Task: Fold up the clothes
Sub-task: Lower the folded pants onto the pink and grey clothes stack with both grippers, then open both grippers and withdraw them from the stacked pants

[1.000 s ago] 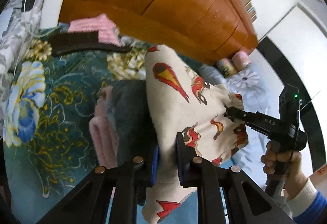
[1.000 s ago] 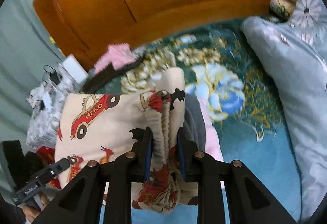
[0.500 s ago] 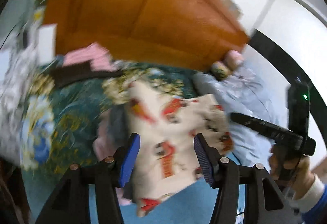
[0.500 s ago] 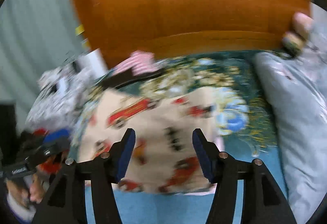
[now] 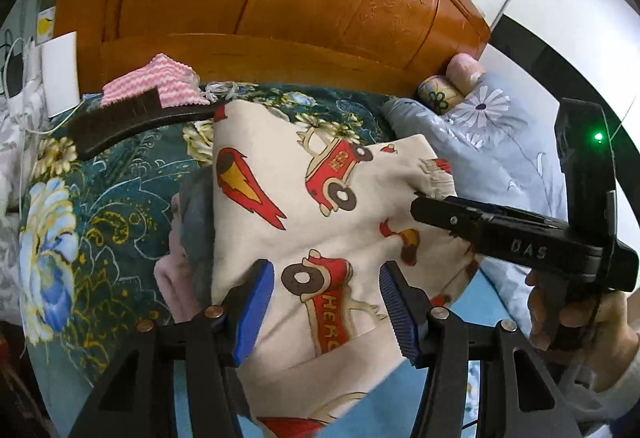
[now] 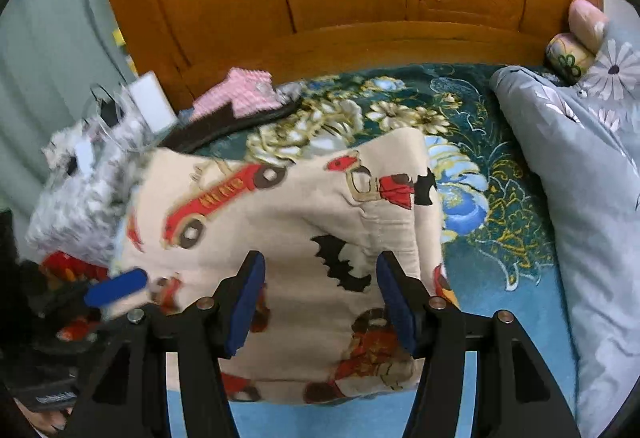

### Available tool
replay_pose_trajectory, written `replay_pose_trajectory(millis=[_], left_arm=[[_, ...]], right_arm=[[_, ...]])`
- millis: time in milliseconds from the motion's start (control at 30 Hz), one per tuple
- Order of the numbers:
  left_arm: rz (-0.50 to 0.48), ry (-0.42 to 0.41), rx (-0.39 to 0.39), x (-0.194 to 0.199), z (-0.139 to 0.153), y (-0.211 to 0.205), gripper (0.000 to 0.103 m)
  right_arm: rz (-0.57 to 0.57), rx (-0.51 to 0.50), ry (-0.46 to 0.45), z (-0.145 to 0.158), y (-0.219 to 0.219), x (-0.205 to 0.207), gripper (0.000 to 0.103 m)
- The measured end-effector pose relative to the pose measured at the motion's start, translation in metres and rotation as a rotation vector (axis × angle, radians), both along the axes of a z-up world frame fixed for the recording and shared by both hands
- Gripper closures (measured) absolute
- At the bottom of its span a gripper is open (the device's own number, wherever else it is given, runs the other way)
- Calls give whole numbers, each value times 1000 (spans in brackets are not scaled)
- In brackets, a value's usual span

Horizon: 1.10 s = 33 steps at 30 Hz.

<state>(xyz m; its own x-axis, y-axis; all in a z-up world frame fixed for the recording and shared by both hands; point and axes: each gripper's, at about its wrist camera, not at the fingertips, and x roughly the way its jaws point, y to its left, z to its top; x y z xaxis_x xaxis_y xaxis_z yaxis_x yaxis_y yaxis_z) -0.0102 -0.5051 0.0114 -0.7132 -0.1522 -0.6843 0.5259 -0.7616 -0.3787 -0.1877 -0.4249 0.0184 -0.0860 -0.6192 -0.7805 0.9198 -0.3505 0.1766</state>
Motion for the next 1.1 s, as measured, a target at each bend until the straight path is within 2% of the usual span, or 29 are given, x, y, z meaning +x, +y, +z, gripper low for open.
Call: replay_pose_trajectory(millis=[133,200,333,433,467,533,600,700,767,833,967,1100], left_arm=[[57,-2,-19,21,14,25,25],[83,32,5,36,17,43,20],[145,40,46,48,7,68,5],[235,-20,65,45,-12,79,4],[270,-40,73,44,-17,82,4],[331,-25,94,46,-28,90,1],[352,4,118,42,-39,94,0],[368,5,117,35,-52,95,0],[381,3,104,30,-59,94,0],[378,15,107,25,-66,93,0],[372,95,120,27,-77,93,0],[390,151,83,32,-83,96,0]], right_arm=[[30,-20,13,17,35,13,43],[38,-2,19,19,49,18,42],[25,129,90,2,63,24,42],[-14,206,123,-12,67,21,40],[-22,217,120,-15,69,20,32],[-22,213,117,-19,73,17,19],[-26,221,144,-21,74,16,17],[-22,213,185,-25,71,16,14],[-17,201,204,-28,69,18,6],[-11,189,223,-31,68,19,6],[0,165,261,-36,64,21,6],[11,140,298,-42,61,24,6]])
